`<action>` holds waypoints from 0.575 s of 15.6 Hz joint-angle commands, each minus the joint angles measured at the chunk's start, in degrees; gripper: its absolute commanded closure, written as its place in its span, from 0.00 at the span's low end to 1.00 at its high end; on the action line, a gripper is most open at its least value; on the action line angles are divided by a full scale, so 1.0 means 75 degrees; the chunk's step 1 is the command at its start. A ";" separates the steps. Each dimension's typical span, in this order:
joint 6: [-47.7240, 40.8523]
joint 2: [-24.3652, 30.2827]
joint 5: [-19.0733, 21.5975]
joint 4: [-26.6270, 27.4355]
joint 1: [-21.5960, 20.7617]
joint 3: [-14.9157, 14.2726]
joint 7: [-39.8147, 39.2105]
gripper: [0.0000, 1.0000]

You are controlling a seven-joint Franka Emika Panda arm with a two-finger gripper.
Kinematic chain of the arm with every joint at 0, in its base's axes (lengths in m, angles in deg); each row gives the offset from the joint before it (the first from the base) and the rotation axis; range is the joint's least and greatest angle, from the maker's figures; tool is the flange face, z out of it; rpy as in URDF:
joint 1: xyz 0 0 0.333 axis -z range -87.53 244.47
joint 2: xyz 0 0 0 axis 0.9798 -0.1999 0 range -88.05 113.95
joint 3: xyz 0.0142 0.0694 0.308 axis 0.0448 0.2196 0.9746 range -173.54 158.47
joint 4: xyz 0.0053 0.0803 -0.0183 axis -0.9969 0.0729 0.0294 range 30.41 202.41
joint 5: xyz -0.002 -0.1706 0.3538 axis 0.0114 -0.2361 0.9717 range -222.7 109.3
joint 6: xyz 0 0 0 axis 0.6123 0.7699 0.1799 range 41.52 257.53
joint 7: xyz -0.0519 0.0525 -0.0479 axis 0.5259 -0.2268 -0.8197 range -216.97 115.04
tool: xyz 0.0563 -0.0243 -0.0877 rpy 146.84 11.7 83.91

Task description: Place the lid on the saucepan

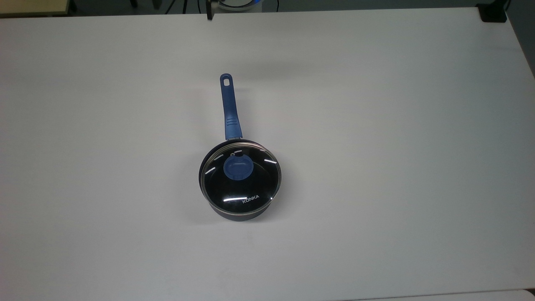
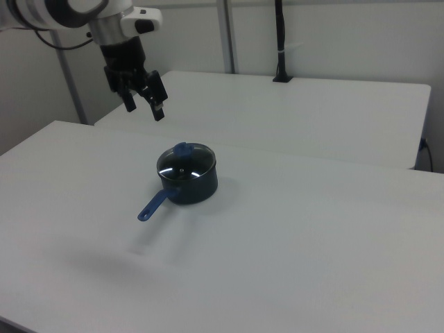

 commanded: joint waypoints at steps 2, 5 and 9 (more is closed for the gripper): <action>0.0143 0.0424 0.0148 0.0725 0.0013 -0.0100 -0.1540 0.00; 0.0155 0.0401 0.0136 0.0725 0.0013 -0.0100 -0.1566 0.00; 0.0342 0.0377 0.0148 0.0725 -0.0022 -0.0100 -0.1554 0.00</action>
